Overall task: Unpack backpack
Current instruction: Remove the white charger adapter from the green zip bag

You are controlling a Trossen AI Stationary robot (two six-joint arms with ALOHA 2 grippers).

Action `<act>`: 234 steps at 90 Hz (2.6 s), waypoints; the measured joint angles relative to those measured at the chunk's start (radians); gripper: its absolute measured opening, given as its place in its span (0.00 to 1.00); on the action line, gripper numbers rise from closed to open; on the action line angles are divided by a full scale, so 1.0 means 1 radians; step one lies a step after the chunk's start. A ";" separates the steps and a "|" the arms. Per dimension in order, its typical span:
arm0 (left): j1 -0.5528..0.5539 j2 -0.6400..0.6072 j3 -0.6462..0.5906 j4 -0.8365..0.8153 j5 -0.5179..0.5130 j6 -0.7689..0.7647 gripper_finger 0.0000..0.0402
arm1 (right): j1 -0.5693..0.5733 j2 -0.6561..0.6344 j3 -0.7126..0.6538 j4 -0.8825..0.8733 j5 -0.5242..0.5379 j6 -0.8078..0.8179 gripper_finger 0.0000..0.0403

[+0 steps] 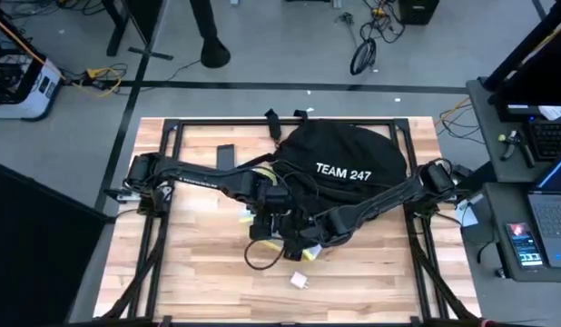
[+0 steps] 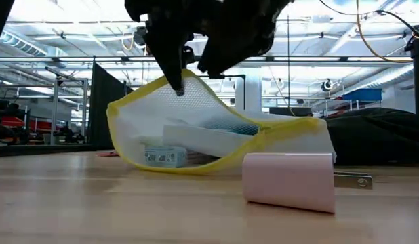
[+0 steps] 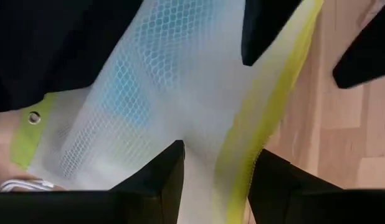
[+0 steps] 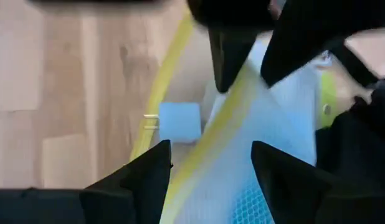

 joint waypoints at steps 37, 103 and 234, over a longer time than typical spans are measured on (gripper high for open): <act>0.004 0.000 0.000 -0.005 -0.018 -0.009 0.33 | -0.012 0.062 0.000 -0.030 0.179 0.082 0.49; -0.105 -0.016 0.000 -0.010 -0.001 -0.467 0.33 | -0.039 0.061 -0.001 -0.033 0.102 -0.333 0.00; -0.369 0.054 -0.503 0.726 -0.618 -1.156 0.33 | -0.093 -0.084 -0.001 0.020 -0.146 -0.428 0.00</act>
